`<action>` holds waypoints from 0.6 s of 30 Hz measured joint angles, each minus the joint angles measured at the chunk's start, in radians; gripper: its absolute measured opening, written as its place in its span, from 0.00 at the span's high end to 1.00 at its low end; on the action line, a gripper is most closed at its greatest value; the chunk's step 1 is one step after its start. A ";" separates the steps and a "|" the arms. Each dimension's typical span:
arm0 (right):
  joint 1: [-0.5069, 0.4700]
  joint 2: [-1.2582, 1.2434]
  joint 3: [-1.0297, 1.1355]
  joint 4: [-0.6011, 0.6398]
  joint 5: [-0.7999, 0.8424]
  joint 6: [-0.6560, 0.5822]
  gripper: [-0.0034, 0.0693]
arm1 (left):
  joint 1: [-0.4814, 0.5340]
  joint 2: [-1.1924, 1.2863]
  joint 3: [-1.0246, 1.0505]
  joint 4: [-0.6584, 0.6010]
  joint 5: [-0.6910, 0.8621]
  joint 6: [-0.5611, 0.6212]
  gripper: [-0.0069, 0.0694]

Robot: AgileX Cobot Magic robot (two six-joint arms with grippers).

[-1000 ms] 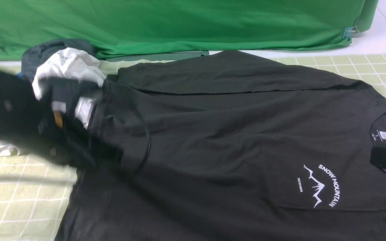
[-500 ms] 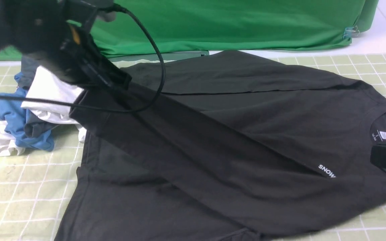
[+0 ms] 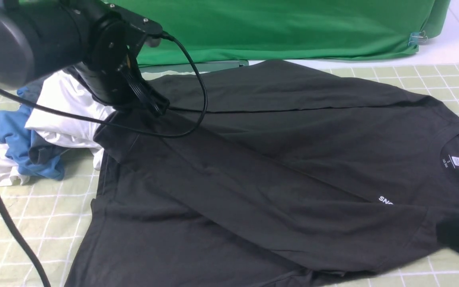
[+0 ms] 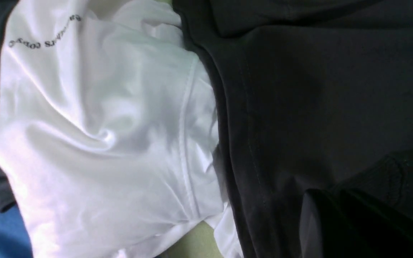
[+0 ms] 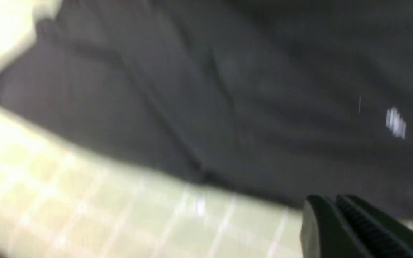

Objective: Fold a long-sleeved shirt over a green coffee tablecloth.
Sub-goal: 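Fold the left side of the black T-shirt inward over its body, then grab the top left corner of the dark shirt with the left gripper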

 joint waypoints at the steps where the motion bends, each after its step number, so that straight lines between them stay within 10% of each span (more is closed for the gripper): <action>1: 0.000 0.005 -0.003 0.000 0.017 0.000 0.85 | 0.000 0.000 0.000 0.000 -0.002 -0.002 0.81; 11: 0.000 0.342 -0.072 0.013 0.114 -0.140 0.39 | 0.000 0.001 -0.022 0.017 0.037 -0.017 0.36; 18: 0.012 0.581 -0.072 0.110 0.087 -0.273 0.41 | 0.000 -0.059 -0.021 -0.196 0.162 0.048 0.66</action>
